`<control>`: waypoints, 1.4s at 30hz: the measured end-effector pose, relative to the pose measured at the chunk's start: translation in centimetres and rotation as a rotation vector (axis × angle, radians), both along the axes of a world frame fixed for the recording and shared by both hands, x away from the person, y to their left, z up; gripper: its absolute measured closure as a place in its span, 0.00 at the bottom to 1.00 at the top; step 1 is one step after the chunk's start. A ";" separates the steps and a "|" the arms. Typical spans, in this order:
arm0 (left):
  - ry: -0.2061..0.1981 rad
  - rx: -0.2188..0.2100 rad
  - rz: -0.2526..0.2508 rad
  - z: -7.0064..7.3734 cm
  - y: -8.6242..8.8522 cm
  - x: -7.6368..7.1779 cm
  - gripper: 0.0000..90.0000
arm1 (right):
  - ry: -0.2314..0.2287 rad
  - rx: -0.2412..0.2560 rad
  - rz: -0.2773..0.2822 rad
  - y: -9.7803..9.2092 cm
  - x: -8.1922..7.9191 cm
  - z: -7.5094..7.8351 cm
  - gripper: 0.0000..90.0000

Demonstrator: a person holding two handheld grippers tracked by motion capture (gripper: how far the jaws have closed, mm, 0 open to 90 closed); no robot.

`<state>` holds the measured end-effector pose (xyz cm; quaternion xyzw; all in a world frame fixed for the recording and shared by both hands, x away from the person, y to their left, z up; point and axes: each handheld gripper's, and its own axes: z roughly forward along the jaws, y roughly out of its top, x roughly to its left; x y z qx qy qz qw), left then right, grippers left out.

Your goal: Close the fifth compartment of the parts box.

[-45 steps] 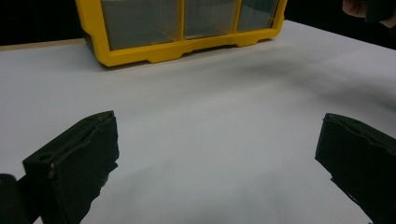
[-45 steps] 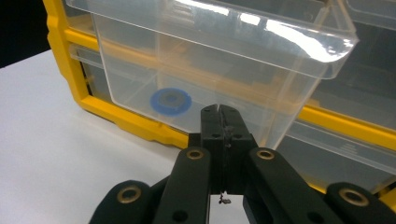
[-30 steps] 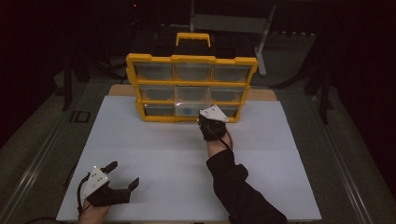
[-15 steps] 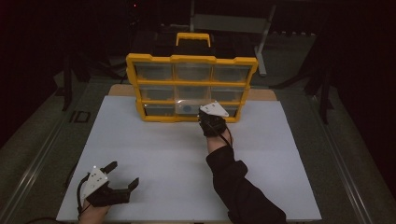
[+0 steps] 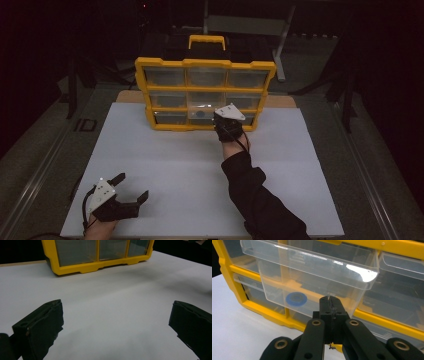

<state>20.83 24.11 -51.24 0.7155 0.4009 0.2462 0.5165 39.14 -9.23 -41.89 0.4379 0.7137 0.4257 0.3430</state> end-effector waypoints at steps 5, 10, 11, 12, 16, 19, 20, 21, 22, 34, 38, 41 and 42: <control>0.000 -0.004 -0.001 0.0 0.0 0.0 0.00 | 0.005 -0.002 -0.004 0.0 0.3 -0.1 1.00; -0.001 -0.005 -0.003 0.0 0.0 -0.1 0.00 | 0.003 0.002 -0.004 -0.1 0.6 -0.2 1.00; 0.000 -0.002 -0.004 0.0 0.0 0.0 0.00 | 0.005 0.005 -0.003 -0.1 0.7 -0.2 1.00; 0.000 -0.001 -0.004 0.0 0.0 -0.1 0.00 | 0.007 0.004 -0.003 -0.1 0.7 -0.2 1.00; -0.001 0.002 -0.005 0.0 0.0 -0.1 0.00 | 0.006 -0.004 -0.003 -0.1 1.0 -0.2 1.00; 0.000 0.002 -0.003 0.0 0.0 -0.1 0.00 | 0.004 -0.011 -0.002 -0.1 1.2 -0.1 1.00; 0.000 0.002 -0.004 0.0 0.0 -0.1 0.00 | 0.005 -0.014 -0.003 -0.1 1.3 -0.1 1.00; 0.000 0.001 -0.003 0.0 0.0 -0.1 0.00 | 0.006 -0.017 -0.004 -0.1 1.4 -0.1 1.00; -0.001 0.002 -0.003 0.0 0.0 -0.1 0.00 | 0.005 -0.016 -0.006 -0.1 1.5 -0.1 1.00; 0.000 0.001 -0.001 0.0 0.0 -0.1 0.00 | 0.014 -0.025 -0.010 0.0 2.1 0.0 1.00; -0.001 0.002 -0.003 0.0 0.0 -0.1 0.00 | 0.012 -0.028 -0.008 0.0 2.4 0.0 1.00; 0.000 0.002 -0.002 0.0 0.1 -0.1 0.00 | 0.018 -0.025 -0.011 0.0 2.5 -0.1 1.00; 0.000 0.002 -0.002 0.0 0.1 -0.1 0.00 | 0.018 -0.027 -0.011 0.0 2.6 -0.1 1.00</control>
